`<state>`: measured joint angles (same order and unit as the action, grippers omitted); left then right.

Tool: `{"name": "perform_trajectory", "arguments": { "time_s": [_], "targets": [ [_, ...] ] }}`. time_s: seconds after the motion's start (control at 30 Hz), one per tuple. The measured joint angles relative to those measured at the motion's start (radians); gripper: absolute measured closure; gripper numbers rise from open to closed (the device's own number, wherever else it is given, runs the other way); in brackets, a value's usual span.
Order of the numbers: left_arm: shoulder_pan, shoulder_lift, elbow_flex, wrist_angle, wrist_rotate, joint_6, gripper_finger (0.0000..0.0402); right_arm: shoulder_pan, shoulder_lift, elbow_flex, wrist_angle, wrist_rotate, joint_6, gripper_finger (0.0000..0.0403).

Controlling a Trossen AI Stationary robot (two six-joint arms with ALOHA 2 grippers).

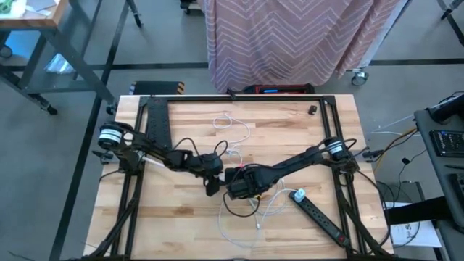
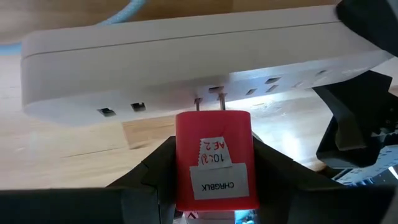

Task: Insert USB
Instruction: Insert the pink charger adapter into the white outlet extension

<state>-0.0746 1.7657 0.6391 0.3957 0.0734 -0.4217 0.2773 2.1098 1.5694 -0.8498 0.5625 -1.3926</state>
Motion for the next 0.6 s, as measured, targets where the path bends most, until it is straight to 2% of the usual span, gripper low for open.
{"name": "perform_trajectory", "arguments": {
  "time_s": [0.33, 0.47, 0.6],
  "targets": [
    [0.001, 0.001, 0.046, -0.029, -0.003, -0.007, 0.0223, 0.000, 0.000, -0.002, -0.019, -0.042, -0.057, 0.0265],
    [0.000, 0.002, 0.052, -0.026, -0.003, 0.054, 0.0223, -0.001, 0.000, -0.002, -0.024, -0.123, -0.057, 0.0265],
    [0.000, 0.002, 0.053, -0.022, -0.009, 0.069, 0.0223, 0.000, -0.002, -0.014, -0.016, -0.147, -0.052, 0.0265]
  ]
}}
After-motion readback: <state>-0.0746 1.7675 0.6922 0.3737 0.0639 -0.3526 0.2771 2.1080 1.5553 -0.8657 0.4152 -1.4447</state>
